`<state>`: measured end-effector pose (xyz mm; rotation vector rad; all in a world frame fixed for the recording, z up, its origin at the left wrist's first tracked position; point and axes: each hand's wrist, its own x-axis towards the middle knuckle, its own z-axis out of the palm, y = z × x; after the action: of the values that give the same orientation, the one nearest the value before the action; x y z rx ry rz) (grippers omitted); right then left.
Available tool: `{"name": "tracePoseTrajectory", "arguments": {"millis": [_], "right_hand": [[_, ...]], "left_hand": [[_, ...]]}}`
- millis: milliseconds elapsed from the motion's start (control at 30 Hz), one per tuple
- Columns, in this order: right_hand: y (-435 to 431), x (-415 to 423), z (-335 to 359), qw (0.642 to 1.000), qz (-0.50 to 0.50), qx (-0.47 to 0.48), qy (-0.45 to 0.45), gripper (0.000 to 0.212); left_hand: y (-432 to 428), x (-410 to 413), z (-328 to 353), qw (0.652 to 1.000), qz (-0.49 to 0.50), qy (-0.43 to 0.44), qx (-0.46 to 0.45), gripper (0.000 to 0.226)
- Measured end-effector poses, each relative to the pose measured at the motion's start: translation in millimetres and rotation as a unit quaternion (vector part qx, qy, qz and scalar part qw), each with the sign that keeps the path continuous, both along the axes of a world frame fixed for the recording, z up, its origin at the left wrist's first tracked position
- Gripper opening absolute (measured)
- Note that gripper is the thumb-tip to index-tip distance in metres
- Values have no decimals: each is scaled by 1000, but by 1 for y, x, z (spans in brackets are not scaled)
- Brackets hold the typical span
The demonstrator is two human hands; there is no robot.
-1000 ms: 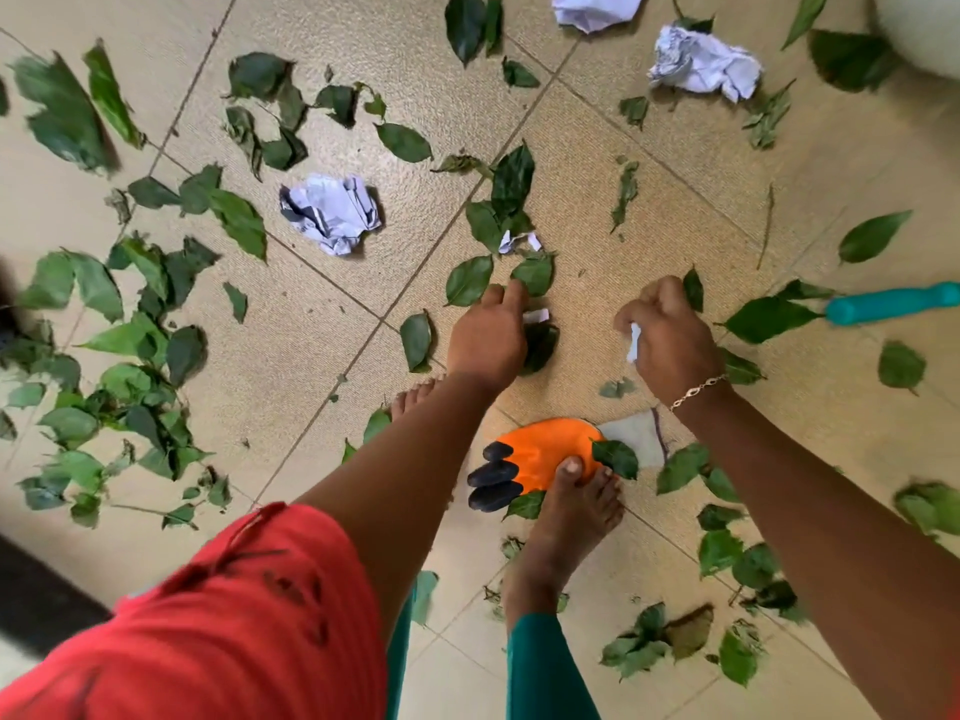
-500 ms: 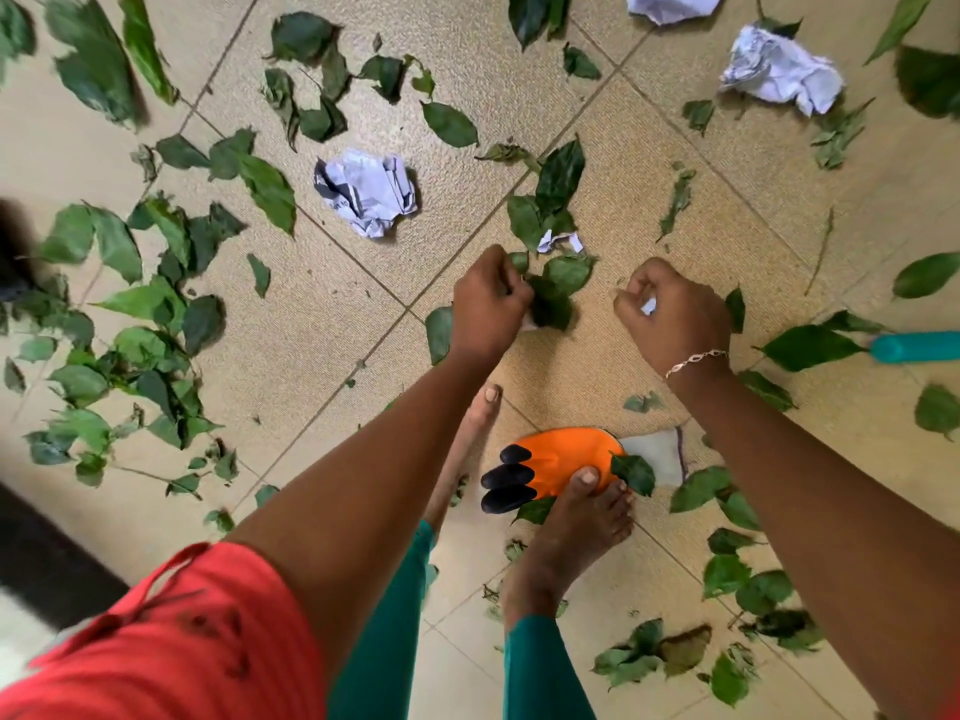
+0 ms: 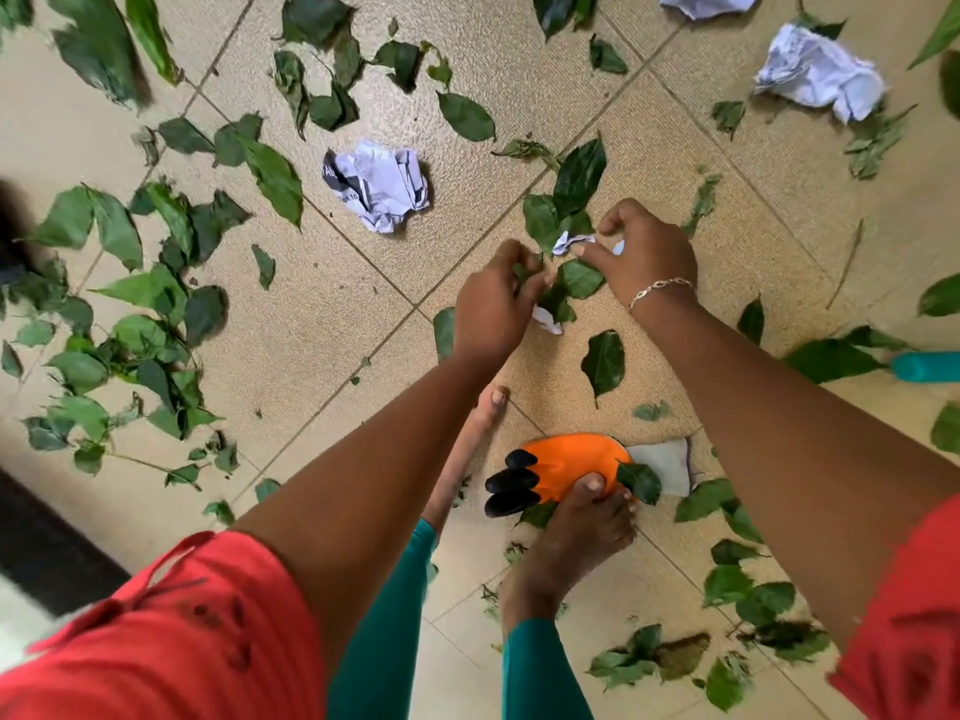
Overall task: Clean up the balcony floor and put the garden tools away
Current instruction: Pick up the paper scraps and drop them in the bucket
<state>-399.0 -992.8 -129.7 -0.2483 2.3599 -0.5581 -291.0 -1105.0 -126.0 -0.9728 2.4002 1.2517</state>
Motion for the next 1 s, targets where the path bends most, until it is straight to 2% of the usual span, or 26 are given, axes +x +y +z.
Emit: {"name": "tracePoseTrajectory", "arguments": {"millis": [100, 267, 300, 400, 467, 533, 600, 667, 767, 833, 933, 1000], "right_hand": [[-6, -3, -2, 1000, 21, 21, 1, 7], [8, -9, -2, 989, -104, -106, -27, 4], [12, -10, 0, 980, -141, -134, -51, 10], [25, -15, 3, 930, -252, -234, -130, 31], [31, -18, 2, 908, -288, -269, -140, 34], [36, -21, 2, 888, -322, -296, -141, 34], [38, -26, 2, 874, -352, -301, -150, 39], [39, -32, 5, 862, -379, -296, -157, 46], [39, -45, 11, 844, -428, -282, -159, 33], [41, -53, 11, 854, -429, -261, -133, 34], [51, -69, 5, 933, -316, -175, -8, 34], [57, -81, 5, 951, -267, -121, 96, 14]], "left_hand": [[-2, -21, -2, 997, -56, 12, -57, 27], [-11, -23, -8, 980, -175, 26, -91, 48], [-12, -15, -9, 973, -206, 32, -96, 50], [-13, 18, -15, 926, -350, 46, -135, 49], [-13, 31, -19, 886, -422, 55, -185, 43], [-14, 32, -25, 868, -434, 74, -230, 33], [-16, 26, -29, 865, -433, 95, -234, 26], [-17, 21, -31, 865, -432, 114, -226, 34], [-17, 17, -34, 858, -451, 120, -214, 45], [-17, 13, -36, 850, -469, 116, -210, 39], [-13, 6, -36, 848, -471, 137, -201, 25], [-9, 1, -31, 857, -439, 168, -210, 22]]}}
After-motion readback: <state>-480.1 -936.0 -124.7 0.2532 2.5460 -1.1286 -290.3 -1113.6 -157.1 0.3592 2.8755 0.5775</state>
